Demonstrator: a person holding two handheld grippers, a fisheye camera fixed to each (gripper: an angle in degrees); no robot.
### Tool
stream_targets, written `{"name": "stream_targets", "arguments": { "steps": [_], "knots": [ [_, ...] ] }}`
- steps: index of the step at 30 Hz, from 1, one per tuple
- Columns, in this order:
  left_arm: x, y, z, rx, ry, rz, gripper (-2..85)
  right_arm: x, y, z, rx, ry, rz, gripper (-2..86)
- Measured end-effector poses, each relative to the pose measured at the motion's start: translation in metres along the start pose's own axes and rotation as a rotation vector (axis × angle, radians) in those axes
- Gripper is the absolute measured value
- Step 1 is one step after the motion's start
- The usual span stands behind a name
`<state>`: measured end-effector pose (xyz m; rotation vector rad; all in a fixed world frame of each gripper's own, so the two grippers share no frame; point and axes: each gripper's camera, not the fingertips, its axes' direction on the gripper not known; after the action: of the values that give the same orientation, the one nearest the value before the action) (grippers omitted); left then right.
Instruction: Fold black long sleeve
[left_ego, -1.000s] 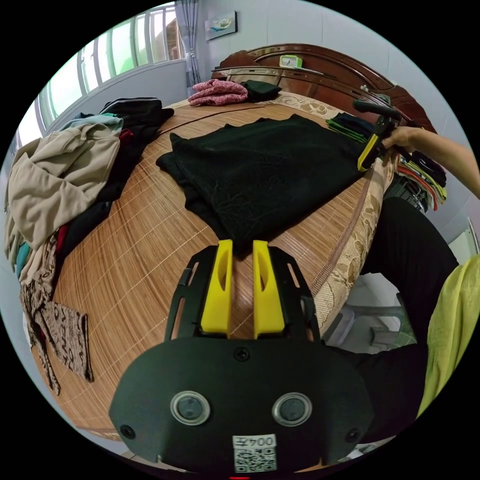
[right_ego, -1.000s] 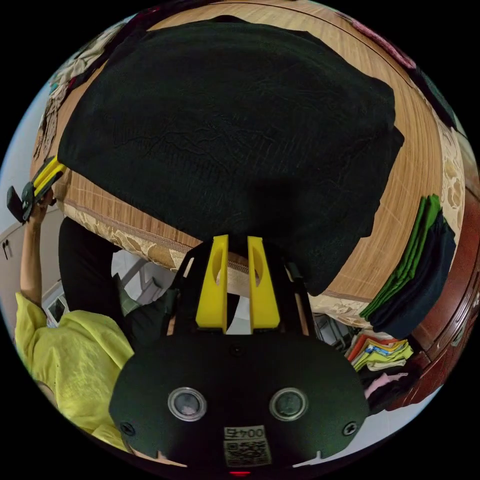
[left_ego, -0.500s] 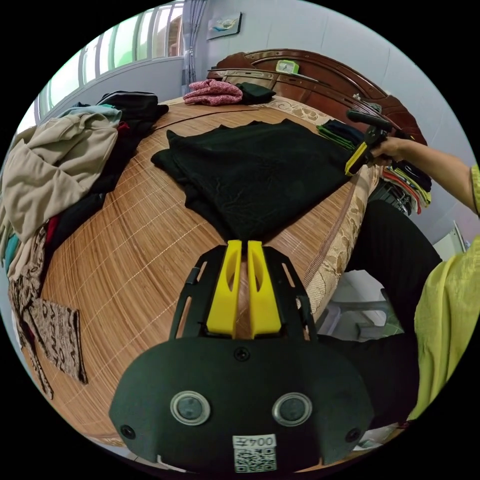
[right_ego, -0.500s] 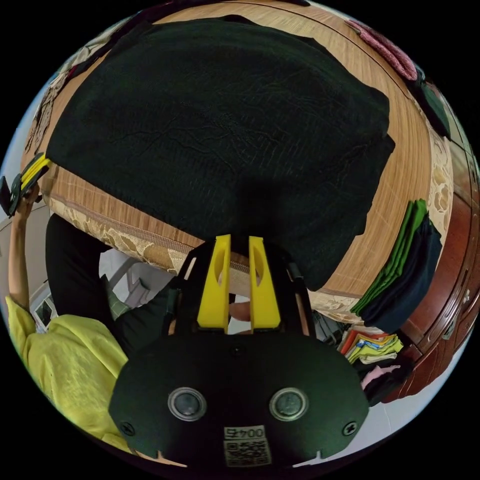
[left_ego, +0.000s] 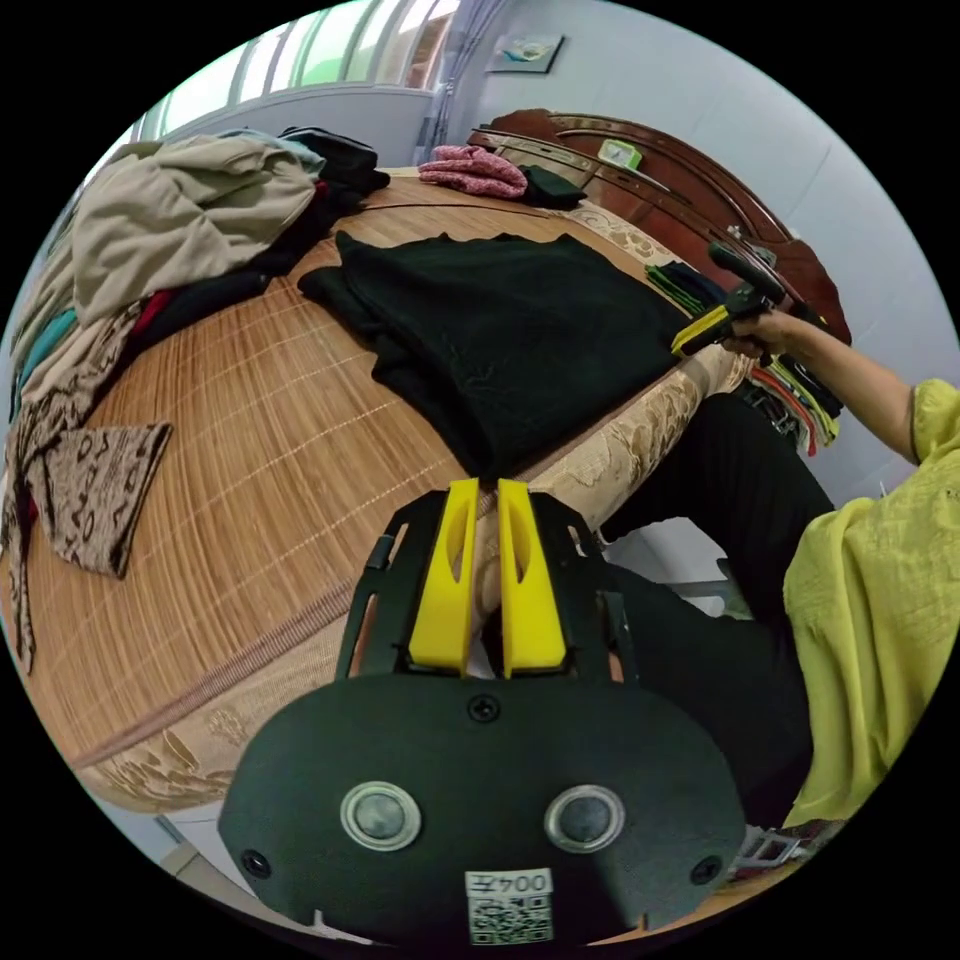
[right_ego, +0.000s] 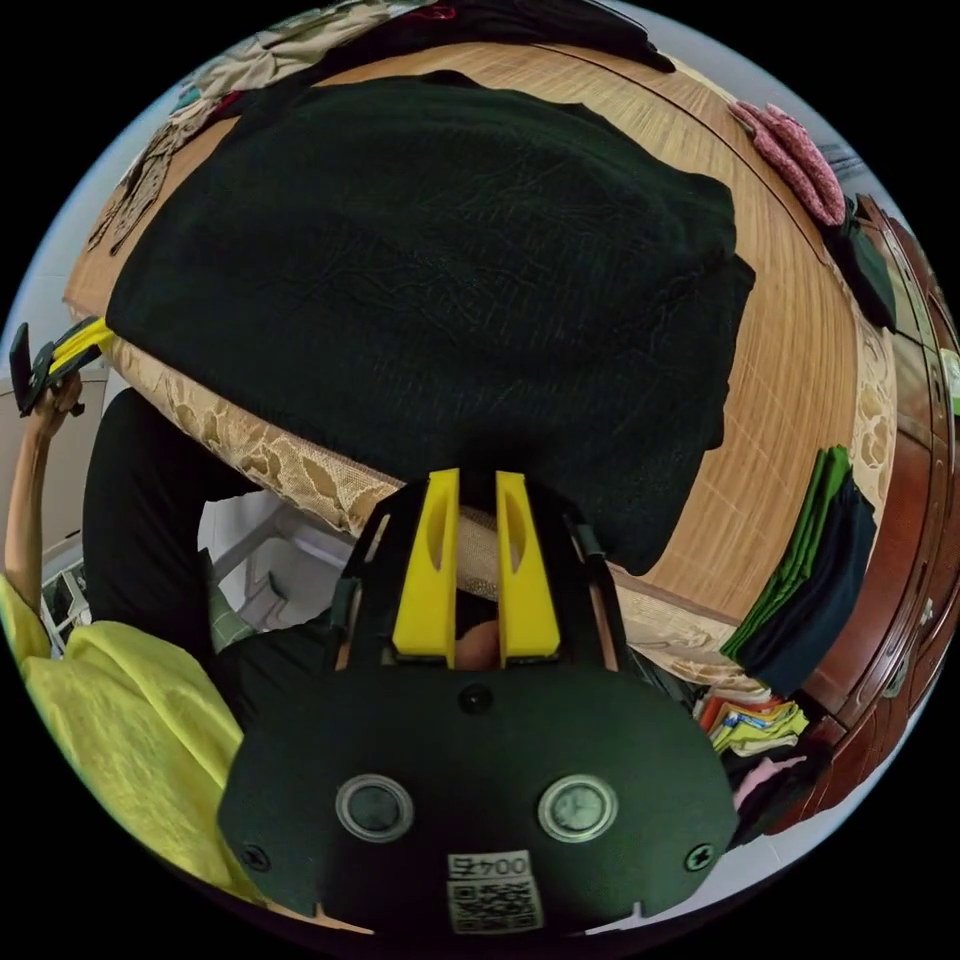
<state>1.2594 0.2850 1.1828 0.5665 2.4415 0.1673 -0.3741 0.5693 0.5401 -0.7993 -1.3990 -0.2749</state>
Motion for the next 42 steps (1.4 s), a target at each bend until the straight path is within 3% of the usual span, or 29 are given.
{"name": "stream_targets", "arguments": {
  "steps": [2, 7, 11, 16, 19, 30, 32, 34, 42],
  "knots": [
    [-0.002, 0.005, -0.010, 0.022, 0.016, -0.020, 2.6, 0.007, 0.021, 0.001, 0.049, -0.022, -0.010, 6.2],
    [0.015, -0.004, -0.040, 0.116, -0.054, -0.057, 2.4, 0.069, 0.135, -0.003, 0.394, -0.086, 0.155, 9.6],
    [0.048, -0.035, -0.022, 0.174, -0.075, -0.057, 2.0, 0.104, 0.209, 0.027, 0.504, -0.139, 0.205, 12.1],
    [0.090, -0.070, 0.029, 0.106, -0.173, -0.034, 1.1, 0.126, 0.262, 0.064, 0.593, -0.205, 0.206, 12.5],
    [0.099, -0.074, 0.064, -0.028, -0.263, -0.026, 0.5, 0.134, 0.268, 0.080, 0.606, -0.217, 0.150, 11.7],
    [0.088, -0.063, 0.064, -0.010, -0.203, -0.108, 0.2, 0.160, 0.284, 0.113, 0.585, -0.231, -0.027, 3.2],
    [0.086, -0.062, 0.062, -0.012, -0.192, -0.124, 0.1, 0.159, 0.289, 0.113, 0.573, -0.161, -0.048, 2.6],
    [0.085, -0.062, 0.062, -0.018, -0.189, -0.122, 0.2, 0.174, 0.294, 0.128, 0.507, -0.131, 0.027, 2.5],
    [0.079, -0.062, 0.052, -0.023, -0.141, -0.136, 1.4, 0.205, 0.316, 0.141, 0.511, -0.378, 0.243, 6.2]
  ]
}}
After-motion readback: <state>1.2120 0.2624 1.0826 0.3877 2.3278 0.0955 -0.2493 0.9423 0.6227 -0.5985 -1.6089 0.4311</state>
